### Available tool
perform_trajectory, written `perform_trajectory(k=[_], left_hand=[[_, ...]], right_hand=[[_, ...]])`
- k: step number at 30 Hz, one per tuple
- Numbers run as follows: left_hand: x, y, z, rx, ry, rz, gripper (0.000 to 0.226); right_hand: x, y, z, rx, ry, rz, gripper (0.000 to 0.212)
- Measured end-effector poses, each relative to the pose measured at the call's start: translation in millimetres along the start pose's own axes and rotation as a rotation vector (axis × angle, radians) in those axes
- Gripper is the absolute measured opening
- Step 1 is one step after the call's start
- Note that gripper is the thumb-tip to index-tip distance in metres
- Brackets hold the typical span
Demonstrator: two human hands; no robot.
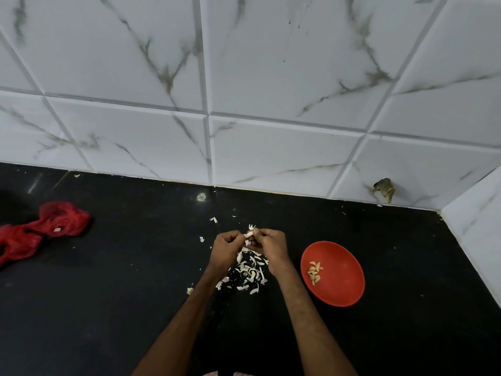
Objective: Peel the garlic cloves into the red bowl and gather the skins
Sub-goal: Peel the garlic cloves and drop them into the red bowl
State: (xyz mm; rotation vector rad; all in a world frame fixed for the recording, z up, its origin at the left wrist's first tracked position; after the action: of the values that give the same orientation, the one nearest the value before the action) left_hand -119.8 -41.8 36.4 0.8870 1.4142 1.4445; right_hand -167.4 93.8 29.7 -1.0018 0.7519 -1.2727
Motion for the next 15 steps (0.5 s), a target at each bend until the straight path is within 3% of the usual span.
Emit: perform_trajectory(k=[7,15], left_hand=[[0,-2,-1,-0.004,-0.007,-0.041,0.034],[-7,4,-2,-0.003,0.090,-0.378,0.036]], right_hand=[[-5,-1,0,0.009,0.076,-0.057,0.017],[-5,-24,1,-0.222,0.146,0.359,0.009]])
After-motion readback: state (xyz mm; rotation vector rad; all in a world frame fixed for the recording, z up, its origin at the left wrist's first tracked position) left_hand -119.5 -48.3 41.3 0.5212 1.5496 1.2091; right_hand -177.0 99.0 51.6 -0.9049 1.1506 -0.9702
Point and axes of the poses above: each hand's wrist, its own z-axis away from the middle knuckle, its own x-axis out of the palm, y = z × x, the point moved 9 cm from there along -z, towards the middle knuckle, and after that the axes turned 1 degree about -z, right-handed, at the moved point
